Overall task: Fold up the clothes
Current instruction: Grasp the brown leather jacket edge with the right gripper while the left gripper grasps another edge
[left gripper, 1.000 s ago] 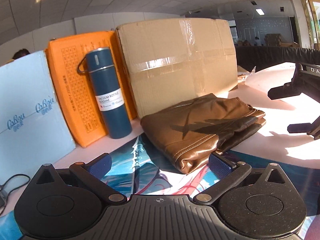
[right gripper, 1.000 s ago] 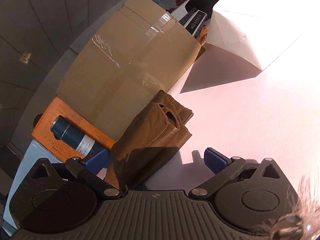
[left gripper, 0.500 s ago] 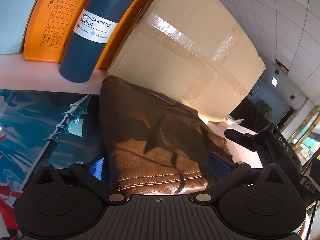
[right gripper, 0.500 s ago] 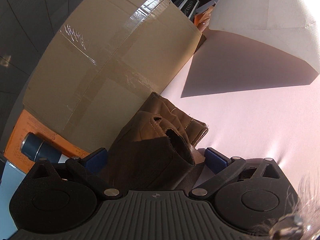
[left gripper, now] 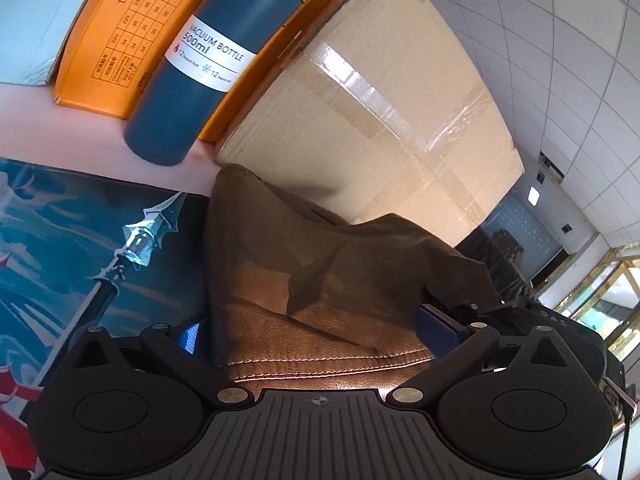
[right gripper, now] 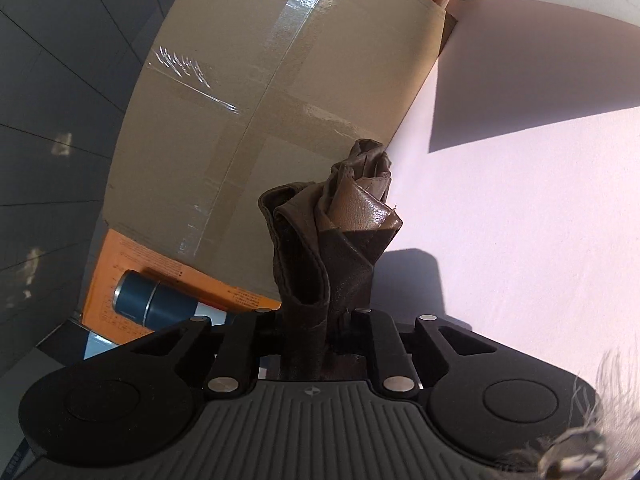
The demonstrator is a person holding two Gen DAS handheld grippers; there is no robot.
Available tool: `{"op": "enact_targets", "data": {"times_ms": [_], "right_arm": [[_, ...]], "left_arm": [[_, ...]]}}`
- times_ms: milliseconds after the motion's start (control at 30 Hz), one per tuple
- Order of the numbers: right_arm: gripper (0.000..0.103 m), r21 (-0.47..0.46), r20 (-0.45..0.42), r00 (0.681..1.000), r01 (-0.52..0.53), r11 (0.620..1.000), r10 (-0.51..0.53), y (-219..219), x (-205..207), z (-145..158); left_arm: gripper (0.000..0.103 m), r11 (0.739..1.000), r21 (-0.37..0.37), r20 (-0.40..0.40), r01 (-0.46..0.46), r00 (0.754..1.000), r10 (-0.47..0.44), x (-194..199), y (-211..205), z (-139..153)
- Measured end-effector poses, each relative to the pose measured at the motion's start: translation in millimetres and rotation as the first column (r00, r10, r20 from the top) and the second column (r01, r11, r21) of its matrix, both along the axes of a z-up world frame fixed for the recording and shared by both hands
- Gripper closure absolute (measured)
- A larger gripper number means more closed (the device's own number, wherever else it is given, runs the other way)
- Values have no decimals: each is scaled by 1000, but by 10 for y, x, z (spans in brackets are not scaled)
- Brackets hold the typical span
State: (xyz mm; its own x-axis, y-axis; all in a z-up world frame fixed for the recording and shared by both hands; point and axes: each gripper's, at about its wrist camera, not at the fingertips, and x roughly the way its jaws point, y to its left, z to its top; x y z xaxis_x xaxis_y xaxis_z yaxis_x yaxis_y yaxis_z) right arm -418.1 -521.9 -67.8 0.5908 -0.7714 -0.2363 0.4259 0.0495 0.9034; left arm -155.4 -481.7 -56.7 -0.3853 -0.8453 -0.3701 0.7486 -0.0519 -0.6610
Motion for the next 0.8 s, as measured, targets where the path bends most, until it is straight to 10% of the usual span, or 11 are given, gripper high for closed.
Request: {"op": "enact_targets", "data": {"times_ms": [133,300,800], "right_arm": [[89,-62,110,993,-46,997,53,189,18,137],[89,-139,93,991,-82,987,96,387,108,330],[89,-276,183,914,-306,911,362,958,757,800]], "left_arm": [[11,1000,0,-104,-18,994,18,134,13,-12],[72,999,27,-100,-32,994,34,195,22,-36],[74,985,-131,-59,-110,993,102,878,1327,418]]}}
